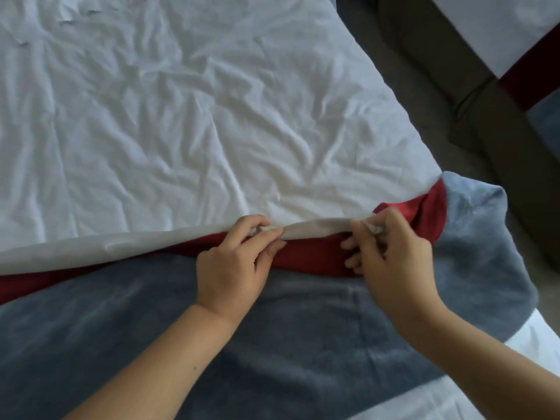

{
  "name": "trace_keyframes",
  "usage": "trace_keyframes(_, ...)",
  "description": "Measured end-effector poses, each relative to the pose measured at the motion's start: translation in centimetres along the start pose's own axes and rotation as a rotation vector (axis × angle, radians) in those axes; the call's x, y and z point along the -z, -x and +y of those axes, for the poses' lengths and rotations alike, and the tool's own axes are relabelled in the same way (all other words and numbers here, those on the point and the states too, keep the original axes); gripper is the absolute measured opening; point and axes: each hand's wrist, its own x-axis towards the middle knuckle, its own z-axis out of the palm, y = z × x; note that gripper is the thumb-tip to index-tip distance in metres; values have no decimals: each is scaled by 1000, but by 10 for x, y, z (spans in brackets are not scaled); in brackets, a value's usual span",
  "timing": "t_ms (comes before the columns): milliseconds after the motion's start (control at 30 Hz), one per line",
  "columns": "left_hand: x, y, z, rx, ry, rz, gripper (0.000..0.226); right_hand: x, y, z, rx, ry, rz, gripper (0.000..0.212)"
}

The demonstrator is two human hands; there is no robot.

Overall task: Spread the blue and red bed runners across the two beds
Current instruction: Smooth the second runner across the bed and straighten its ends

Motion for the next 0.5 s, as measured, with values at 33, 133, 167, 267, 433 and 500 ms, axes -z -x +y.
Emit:
trace_keyframes(33,1,-4,-1,-3,-3,36,17,0,-4,-5,-12,-59,48,16)
trace_keyframes(133,9,-25,-6,31,-33,97,13,-4,-27,-25,40,-91,139,11)
trace_keyframes(167,12,-35,-8,62,-37,103,12,-6,-38,-33,69,-76,164,10)
trace_keyframes(267,17,-70,-22,143,5,136,17,-15,-76,-64,213,-42,240,8)
trace_keyframes(433,4,-128,-64,284,-100,37,51,-44,-142,-84,425,394,91,54)
trace_keyframes(500,-6,-131,-79,400,-127,-131,59,-59,-156,-66,327,659,-97,63)
